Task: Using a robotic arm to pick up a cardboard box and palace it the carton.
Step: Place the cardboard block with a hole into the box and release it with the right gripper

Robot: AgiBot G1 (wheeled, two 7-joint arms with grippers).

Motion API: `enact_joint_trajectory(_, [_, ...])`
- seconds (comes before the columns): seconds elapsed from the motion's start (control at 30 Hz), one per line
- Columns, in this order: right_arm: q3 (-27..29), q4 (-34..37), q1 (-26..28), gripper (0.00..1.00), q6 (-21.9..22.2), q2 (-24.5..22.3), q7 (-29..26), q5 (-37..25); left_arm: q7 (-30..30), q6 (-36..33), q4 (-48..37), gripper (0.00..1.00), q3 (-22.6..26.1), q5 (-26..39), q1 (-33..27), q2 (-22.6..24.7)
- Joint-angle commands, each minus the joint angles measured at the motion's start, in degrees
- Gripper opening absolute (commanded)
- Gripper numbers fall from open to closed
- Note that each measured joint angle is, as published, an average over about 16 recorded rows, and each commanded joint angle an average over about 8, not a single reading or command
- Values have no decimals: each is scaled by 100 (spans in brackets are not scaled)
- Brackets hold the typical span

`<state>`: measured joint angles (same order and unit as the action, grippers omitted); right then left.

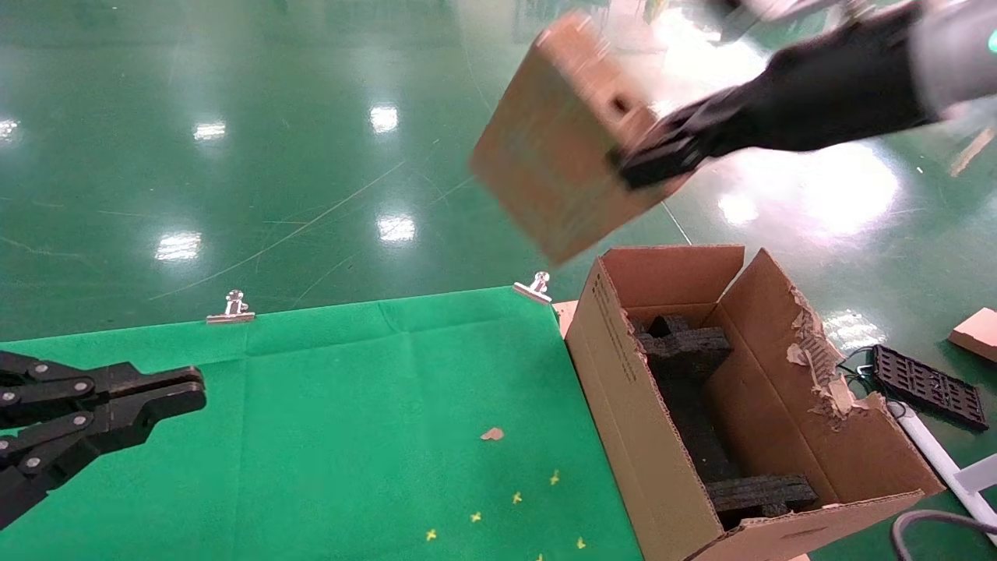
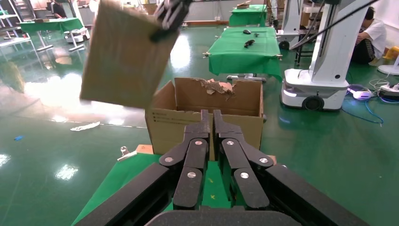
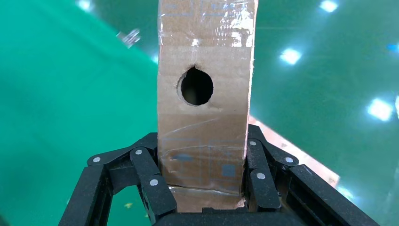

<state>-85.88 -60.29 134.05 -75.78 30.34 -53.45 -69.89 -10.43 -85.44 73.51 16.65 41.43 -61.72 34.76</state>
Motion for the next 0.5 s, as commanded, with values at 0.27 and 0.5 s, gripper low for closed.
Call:
enact_joint_trajectory(0.27, [-62,1212,394,0,-469,-474,258,-480,2,1,0,66,3,-2,-1,-1])
enact_joint_trajectory(0.5, [-365,2052,84,0,-642,-670,108,-815,3,2,0,100,6,-4,-1,-2])
